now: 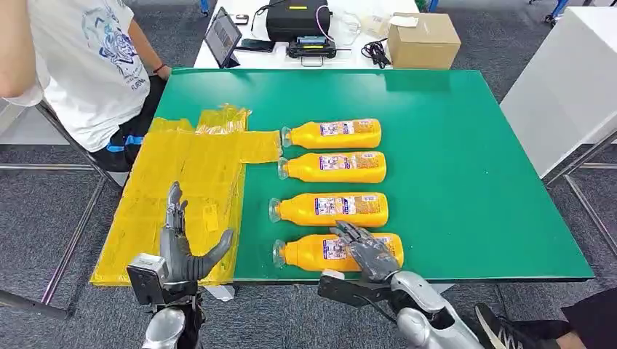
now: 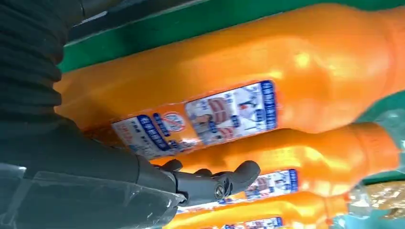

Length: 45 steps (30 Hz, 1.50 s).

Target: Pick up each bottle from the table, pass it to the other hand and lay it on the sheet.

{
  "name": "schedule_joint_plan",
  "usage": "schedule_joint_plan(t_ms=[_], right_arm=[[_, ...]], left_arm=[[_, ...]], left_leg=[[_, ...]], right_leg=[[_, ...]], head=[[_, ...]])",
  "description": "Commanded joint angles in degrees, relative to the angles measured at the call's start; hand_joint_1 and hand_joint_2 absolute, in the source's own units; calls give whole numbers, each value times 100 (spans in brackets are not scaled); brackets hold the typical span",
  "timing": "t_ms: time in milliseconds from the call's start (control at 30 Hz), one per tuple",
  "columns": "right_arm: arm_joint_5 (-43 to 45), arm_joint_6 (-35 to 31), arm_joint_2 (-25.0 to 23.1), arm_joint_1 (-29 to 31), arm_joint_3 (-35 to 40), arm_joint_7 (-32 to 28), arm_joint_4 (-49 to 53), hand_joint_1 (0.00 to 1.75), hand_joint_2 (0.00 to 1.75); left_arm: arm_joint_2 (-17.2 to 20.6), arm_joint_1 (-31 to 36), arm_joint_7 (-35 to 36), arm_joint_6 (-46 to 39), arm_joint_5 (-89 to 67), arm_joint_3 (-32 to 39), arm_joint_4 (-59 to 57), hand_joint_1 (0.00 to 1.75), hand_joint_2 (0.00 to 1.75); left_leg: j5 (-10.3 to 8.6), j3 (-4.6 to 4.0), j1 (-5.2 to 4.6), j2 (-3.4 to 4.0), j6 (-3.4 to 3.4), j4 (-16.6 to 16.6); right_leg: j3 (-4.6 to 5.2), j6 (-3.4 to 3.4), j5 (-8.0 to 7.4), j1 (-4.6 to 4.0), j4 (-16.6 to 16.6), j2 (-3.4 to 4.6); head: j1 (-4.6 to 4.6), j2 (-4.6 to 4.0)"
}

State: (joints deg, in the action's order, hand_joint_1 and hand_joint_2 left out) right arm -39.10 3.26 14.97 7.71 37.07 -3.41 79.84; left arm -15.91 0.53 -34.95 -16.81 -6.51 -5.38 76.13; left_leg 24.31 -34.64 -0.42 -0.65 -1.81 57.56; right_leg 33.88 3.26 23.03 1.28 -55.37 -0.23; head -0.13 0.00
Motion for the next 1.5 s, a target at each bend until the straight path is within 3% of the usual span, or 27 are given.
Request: schedule_joint_plan(t_ms=[33, 600, 633, 667, 700, 1300, 1400, 1433, 1500], right_arm=[[-9, 57, 248, 166, 325, 80, -184, 0, 175], [-45, 356, 716, 200, 366, 485, -49, 2, 175], [10, 407, 776, 195, 370, 499, -74, 37, 175], [22, 441, 809, 212, 389, 500, -105, 140, 175], [55, 523, 873, 264, 444, 510, -141, 175, 175], [383, 609, 963, 261, 504, 459, -168, 175, 175], [731, -6, 377, -69, -12, -212, -22, 175, 175], [806, -624, -209, -357, -487, -727, 232, 175, 175], [1007, -1132, -915, -524, -878, -1296, 711, 175, 175]], left_arm=[[121, 169, 32, 10, 33, 147, -438, 0, 175], [100, 218, 90, 142, 131, 79, -620, 0, 175], [104, 230, 95, 147, 143, 72, -645, 0, 175], [106, 241, 96, 150, 148, 70, -664, 0, 175], [114, 255, 96, 163, 153, 57, -694, 0, 175], [107, 323, 132, 206, 267, 18, -879, 0, 175], [84, 363, 121, 247, 300, -2, -939, 0, 175], [54, 329, 96, 258, 328, 5, -896, 0, 175], [19, 290, 85, 310, 375, -16, -829, 0, 175]], left_leg=[[3, 14, 3, 2, 6, -5], [6, 19, 2, -1, 8, -3], [2, 14, 0, -4, 6, -3], [7, 25, 5, -4, 11, -2], [4, 20, 3, -5, 8, -3], [3, 33, 5, -5, 7, -3], [2, 36, 5, -7, 7, -5], [2, 36, 7, -7, 8, -6], [5, 34, 9, 6, 12, -5]], right_leg=[[-13, -8, 3, -3, 5, 0], [-20, -11, 6, -4, 3, -4], [-15, -7, 4, -1, 3, -6], [-27, -13, 8, -7, 5, -7], [-23, -10, 5, -5, 6, -7], [-35, -10, 3, -7, 9, -7], [-37, -11, 4, -7, 11, -9], [-37, -11, 3, -9, 11, -9], [-31, -15, 3, -11, 9, 4]], head=[[0, 0], [0, 0], [0, 0], [0, 0], [-2, 0], [0, 0], [0, 0], [0, 0], [2, 0]])
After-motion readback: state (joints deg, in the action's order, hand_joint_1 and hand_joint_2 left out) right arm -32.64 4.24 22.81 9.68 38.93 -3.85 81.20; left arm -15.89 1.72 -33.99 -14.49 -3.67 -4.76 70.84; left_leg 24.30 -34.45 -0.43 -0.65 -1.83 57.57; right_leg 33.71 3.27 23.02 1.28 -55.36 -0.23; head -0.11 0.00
